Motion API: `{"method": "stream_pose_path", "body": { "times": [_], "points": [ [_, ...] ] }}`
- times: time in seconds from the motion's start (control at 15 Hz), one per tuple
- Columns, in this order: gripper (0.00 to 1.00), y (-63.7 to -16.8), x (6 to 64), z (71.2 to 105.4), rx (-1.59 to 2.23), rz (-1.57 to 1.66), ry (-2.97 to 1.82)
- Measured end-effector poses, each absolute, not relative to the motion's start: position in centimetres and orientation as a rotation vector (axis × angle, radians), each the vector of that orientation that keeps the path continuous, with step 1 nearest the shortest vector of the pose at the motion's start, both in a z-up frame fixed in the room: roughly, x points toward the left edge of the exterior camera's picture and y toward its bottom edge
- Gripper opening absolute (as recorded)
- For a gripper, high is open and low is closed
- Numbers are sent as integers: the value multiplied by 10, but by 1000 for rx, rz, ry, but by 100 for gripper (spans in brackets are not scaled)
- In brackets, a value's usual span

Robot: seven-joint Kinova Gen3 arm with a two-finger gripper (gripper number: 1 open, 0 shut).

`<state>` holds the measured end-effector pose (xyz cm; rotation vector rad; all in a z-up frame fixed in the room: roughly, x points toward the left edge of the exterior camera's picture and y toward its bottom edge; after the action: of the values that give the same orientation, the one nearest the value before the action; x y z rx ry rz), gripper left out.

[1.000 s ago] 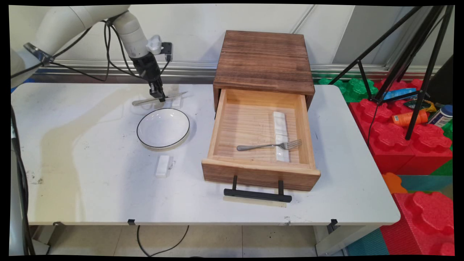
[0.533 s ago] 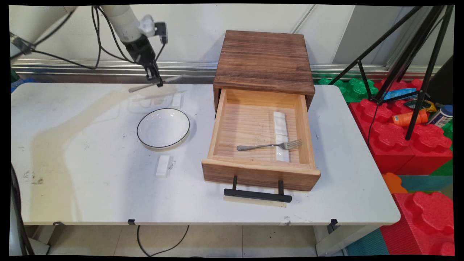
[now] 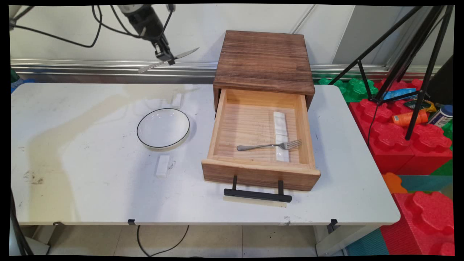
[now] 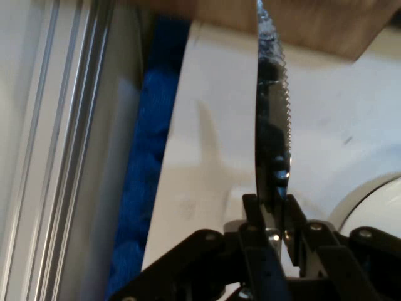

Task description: Place the picked object into the drawer

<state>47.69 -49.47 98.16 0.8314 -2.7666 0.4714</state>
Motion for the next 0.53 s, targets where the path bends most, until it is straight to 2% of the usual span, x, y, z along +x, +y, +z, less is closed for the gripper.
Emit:
{"method": "stream_pose_path", "body": {
  "times": [0.27,0.53],
  "points": [
    [0,-476,423,1011,712,464,-2734],
    [0,-464,376,1023,622,430,-2708]
  ]
}}
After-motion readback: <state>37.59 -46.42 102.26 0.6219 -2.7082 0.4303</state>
